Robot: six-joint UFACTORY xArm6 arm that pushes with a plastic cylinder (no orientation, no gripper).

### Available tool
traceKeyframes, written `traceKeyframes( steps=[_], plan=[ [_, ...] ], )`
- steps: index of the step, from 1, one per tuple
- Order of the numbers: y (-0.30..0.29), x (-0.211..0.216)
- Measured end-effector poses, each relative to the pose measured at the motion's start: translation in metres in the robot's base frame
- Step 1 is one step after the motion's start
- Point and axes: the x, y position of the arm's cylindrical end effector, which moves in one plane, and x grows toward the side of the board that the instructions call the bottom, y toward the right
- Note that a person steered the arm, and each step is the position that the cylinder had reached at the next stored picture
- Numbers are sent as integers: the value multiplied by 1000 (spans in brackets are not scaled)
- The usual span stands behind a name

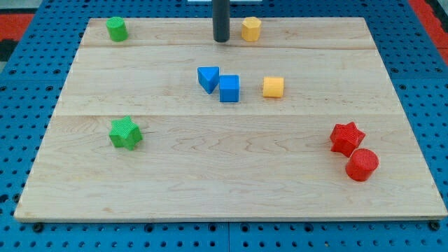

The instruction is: Adjust the yellow hexagon

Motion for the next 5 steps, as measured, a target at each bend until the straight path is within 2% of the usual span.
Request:
traceKeyframes(
  steps=[1,2,3,4,5],
  plan=[
    [40,28],
    [105,13],
    [146,-54],
    [85,-84],
    [53,-79]
  ],
)
